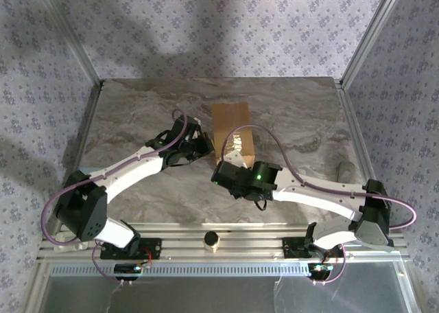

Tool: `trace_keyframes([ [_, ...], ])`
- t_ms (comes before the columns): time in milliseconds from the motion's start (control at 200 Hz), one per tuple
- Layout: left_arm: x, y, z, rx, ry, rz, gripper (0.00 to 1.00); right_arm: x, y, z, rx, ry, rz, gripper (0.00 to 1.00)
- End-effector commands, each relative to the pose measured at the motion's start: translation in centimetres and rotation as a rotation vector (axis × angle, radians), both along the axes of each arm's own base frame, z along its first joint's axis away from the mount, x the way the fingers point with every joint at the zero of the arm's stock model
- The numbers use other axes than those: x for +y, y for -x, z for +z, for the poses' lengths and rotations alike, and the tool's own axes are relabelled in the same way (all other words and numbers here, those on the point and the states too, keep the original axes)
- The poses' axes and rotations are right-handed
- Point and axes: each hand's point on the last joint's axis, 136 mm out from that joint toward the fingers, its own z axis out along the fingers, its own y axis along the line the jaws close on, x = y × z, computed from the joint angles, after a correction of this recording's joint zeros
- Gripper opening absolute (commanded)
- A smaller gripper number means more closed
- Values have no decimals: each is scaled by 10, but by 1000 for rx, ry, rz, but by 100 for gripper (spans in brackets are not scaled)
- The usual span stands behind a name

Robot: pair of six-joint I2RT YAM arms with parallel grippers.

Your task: Unpack the express box

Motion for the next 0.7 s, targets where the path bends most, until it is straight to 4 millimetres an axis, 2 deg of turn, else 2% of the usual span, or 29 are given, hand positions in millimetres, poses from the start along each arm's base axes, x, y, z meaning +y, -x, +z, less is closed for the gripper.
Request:
trace_keyframes([
  [0, -27, 6, 27, -38, 96, -79, 1, 36, 3, 8, -2, -76, 100, 0],
  [200, -20, 6, 29, -57, 48, -72, 1, 31, 2, 7, -11, -54, 81, 0],
  [380, 4, 1, 40, -103, -66, -44, 1, 28, 1, 7, -17, -45, 77, 0],
  [545, 21, -14, 48, -123, -81, 5, 1, 28, 0, 6, -25, -41, 74, 0],
  [695, 22, -31, 65, -182, -96, 14, 2, 27, -1, 4, -27, -40, 72, 0],
])
